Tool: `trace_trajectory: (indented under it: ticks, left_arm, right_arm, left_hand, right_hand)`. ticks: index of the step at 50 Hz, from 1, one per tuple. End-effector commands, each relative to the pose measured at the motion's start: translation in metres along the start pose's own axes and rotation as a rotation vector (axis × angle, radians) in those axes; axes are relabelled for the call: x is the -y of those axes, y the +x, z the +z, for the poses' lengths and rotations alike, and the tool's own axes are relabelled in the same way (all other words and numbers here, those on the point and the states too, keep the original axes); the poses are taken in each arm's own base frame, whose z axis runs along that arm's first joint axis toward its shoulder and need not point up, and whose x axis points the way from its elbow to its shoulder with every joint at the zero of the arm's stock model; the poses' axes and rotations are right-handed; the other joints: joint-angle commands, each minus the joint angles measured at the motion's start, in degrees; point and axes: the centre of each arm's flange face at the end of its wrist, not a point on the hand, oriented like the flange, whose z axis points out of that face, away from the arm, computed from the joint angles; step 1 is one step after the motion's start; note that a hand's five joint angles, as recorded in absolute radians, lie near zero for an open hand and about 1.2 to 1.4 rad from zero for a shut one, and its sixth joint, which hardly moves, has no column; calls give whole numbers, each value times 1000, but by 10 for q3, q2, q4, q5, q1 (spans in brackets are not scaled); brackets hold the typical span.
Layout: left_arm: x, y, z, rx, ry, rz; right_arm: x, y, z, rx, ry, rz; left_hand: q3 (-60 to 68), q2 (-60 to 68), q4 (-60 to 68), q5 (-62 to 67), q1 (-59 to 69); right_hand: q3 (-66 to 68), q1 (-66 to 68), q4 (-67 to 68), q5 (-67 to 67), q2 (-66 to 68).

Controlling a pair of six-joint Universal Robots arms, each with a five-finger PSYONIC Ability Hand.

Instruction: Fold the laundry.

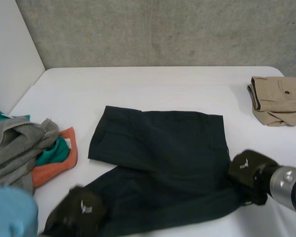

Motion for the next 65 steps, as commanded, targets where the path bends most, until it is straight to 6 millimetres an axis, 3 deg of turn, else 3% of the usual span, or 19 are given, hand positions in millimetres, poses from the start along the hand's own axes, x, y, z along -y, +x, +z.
trace_trajectory:
  ticks: [1, 7, 9, 10, 20, 27, 29, 30, 31, 32, 33, 35, 41, 44, 45, 50, 54, 59, 65]
  left_arm:
    - [45, -43, 54, 195, 184, -103]
    - [84, -74, 110, 368, 359, -60]
    - [90, -79, 128, 407, 385, -35]
    - [95, -87, 148, 454, 404, -6]
    - [98, -119, 253, 663, 431, 175]
    - [102, -122, 291, 735, 501, 185]
    - [101, -120, 295, 723, 515, 186]
    - [101, -119, 297, 714, 519, 190]
    - [100, -115, 298, 694, 528, 195]
    - [99, -112, 297, 684, 531, 198]
    - [99, -108, 297, 671, 536, 202]
    - [102, -103, 290, 653, 549, 205]
    - [121, -121, 259, 689, 601, 158]
    - [118, -123, 247, 671, 594, 128]
    - [118, -123, 243, 665, 595, 121]
    - [110, -119, 209, 601, 576, 51]
    - [98, -110, 190, 520, 547, -32]
    - [91, -95, 173, 395, 541, -123]
    - [87, -89, 163, 315, 525, -199]
  right_arm:
    - [23, 31, 33, -152, 140, 57]
    - [48, 51, 57, -267, 262, 38]
    - [52, 60, 77, -324, 293, 24]
    - [54, 63, 84, -345, 304, 19]
    - [70, 89, 177, -603, 464, -65]
    - [65, 89, 226, -646, 475, -113]
    - [63, 89, 232, -653, 471, -110]
    - [62, 90, 236, -664, 464, -105]
    - [61, 91, 237, -672, 457, -100]
    - [60, 92, 237, -681, 449, -96]
    - [60, 93, 236, -688, 444, -92]
    - [66, 100, 228, -711, 444, -68]
    - [81, 122, 184, -727, 482, 39]
    - [91, 126, 144, -662, 507, 129]
    - [92, 125, 127, -607, 504, 164]
    - [76, 113, 88, -398, 439, 293]
    - [55, 91, 82, -220, 360, 409]
    - [38, 72, 87, -132, 306, 450]
    - [19, 58, 122, -117, 280, 456]
  left_hand:
    - [118, 114, 114, 127, 144]
    - [118, 114, 114, 127, 144]
    - [118, 114, 114, 127, 144]
    - [118, 114, 114, 127, 144]
    - [118, 114, 114, 127, 144]
    - [118, 114, 114, 127, 144]
    - [118, 114, 114, 127, 144]
    - [85, 81, 81, 94, 111]
    - [-282, -286, -286, -273, -256]
    - [-477, -481, -481, -468, -451]
    - [-582, -586, -586, -573, -556]
    - [-582, -586, -586, -573, -556]
    - [-582, -586, -586, -573, -556]
    - [-582, -586, -586, -573, -556]
    - [-582, -586, -586, -573, -556]
    - [-582, -586, -586, -573, -556]
    - [-582, -586, -586, -573, -556]
    - [-582, -586, -586, -573, -556]
    - [-573, -577, -577, -564, -547]
  right_hand:
    - [116, 198, 116, 136, 119]
    - [116, 198, 116, 136, 119]
    - [116, 198, 116, 136, 119]
    - [116, 198, 116, 136, 119]
    - [116, 198, 116, 136, 119]
    - [116, 198, 116, 136, 119]
    - [-27, 55, -27, -7, -24]
    - [-339, -257, -339, -319, -337]
    - [-575, -493, -576, -555, -573]
    - [-584, -502, -584, -564, -581]
    - [-584, -502, -584, -564, -581]
    - [-584, -502, -584, -564, -581]
    - [-584, -502, -584, -564, -581]
    - [-584, -502, -584, -564, -581]
    - [-584, -502, -584, -564, -581]
    - [-584, -502, -584, -564, -581]
    - [-544, -462, -544, -524, -542]
    - [-529, -447, -529, -509, -527]
    - [-524, -442, -524, -504, -522]
